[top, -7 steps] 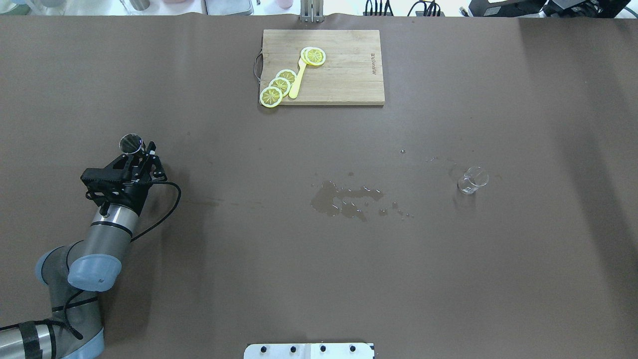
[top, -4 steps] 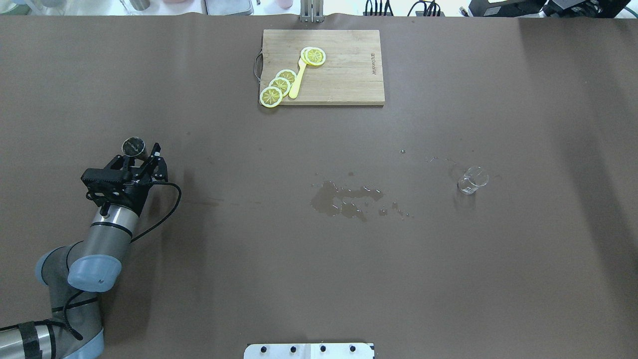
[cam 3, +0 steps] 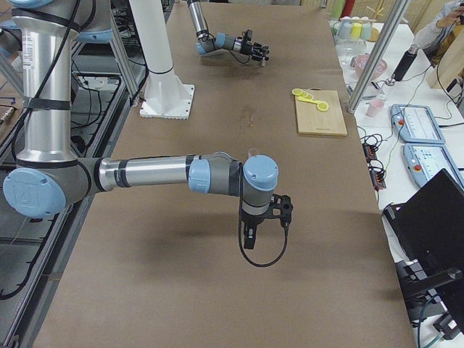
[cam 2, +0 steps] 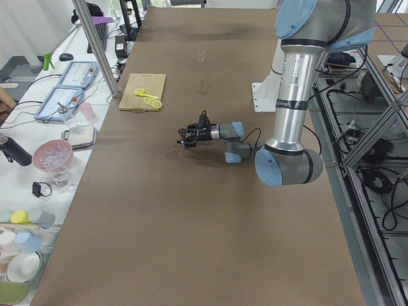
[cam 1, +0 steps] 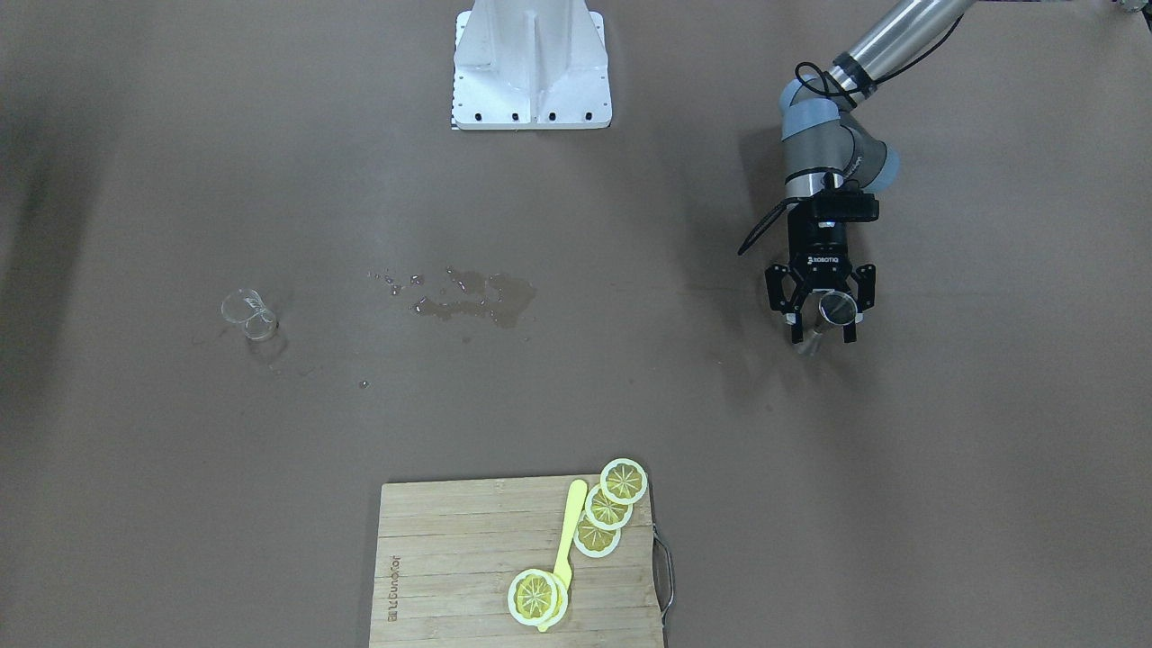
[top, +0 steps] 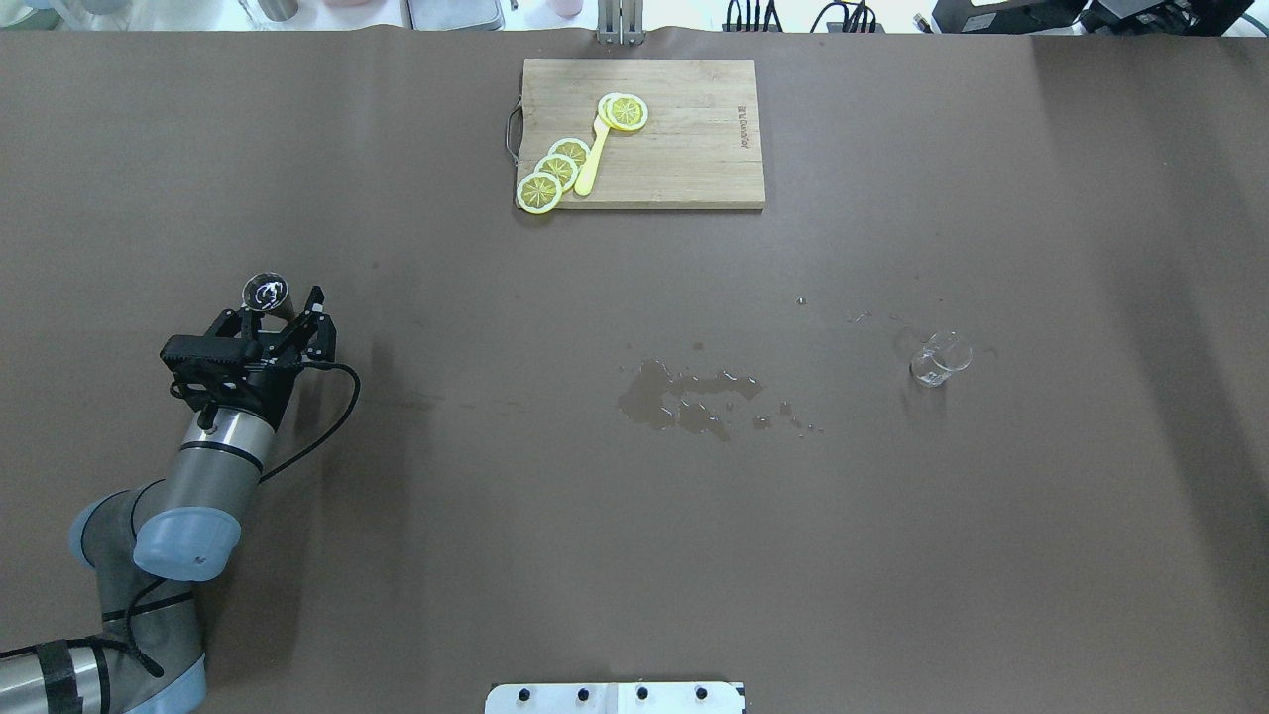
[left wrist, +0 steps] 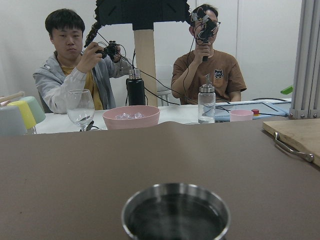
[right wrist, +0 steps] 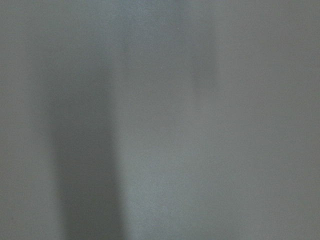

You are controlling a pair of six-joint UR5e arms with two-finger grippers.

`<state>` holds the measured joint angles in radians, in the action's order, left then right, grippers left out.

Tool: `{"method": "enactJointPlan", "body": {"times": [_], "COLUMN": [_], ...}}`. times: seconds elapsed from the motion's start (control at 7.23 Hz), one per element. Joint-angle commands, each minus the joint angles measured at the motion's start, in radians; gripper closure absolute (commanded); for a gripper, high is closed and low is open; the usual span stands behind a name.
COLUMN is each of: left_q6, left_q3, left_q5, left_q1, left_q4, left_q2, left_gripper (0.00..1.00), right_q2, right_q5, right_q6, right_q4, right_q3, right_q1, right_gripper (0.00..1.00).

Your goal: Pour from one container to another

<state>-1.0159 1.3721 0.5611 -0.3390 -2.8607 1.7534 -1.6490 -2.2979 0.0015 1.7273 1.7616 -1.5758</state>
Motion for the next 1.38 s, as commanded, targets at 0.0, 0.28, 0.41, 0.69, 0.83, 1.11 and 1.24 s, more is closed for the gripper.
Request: {"method": "enactJointPlan", "body": {"times": [0.0, 0.28, 0.41, 0.69, 0.83, 1.11, 1.24], "left_q6": [-0.001, 0.002, 0.002, 0.005, 0.008, 0.007, 0.007], "left_q3": [0.008, 0.045, 0.098, 0.180, 0.229, 0.301, 0.327], "left_q5": [-0.001, -0.001, 0.000, 0.000, 0.002, 0.005, 0.011], "left_q1": [0.000, 0.003, 0.005, 0.020, 0.020, 0.020, 0.017], "left_q4": [0.000, 0.000, 0.001, 0.003, 0.003, 0.000, 0.001], "left_q2": [-0.008, -0.023, -0.064, -0.126, -0.153, -0.192, -0.195], "left_gripper": [0.02, 0.02, 0.02, 0.02, 0.02, 0.02, 0.02], "right_q2": [0.000, 0.000, 0.000, 0.000, 0.000, 0.001, 0.001], "right_q5": [0.002, 0.002, 0.002, 0.000, 0.000, 0.000, 0.000], "right_q6": [0.000, 0.000, 0.000, 0.000, 0.000, 0.000, 0.000], "right_q4": [0.000, 0.000, 0.000, 0.000, 0.000, 0.000, 0.000], "right_q3": [-0.001, -0.001, -0.001, 0.001, -0.001, 0.001, 0.001], "right_q1": [0.000, 0.000, 0.000, 0.000, -0.001, 0.000, 0.000], "right_gripper": [0.00, 0.00, 0.00, 0.00, 0.00, 0.00, 0.00]}}
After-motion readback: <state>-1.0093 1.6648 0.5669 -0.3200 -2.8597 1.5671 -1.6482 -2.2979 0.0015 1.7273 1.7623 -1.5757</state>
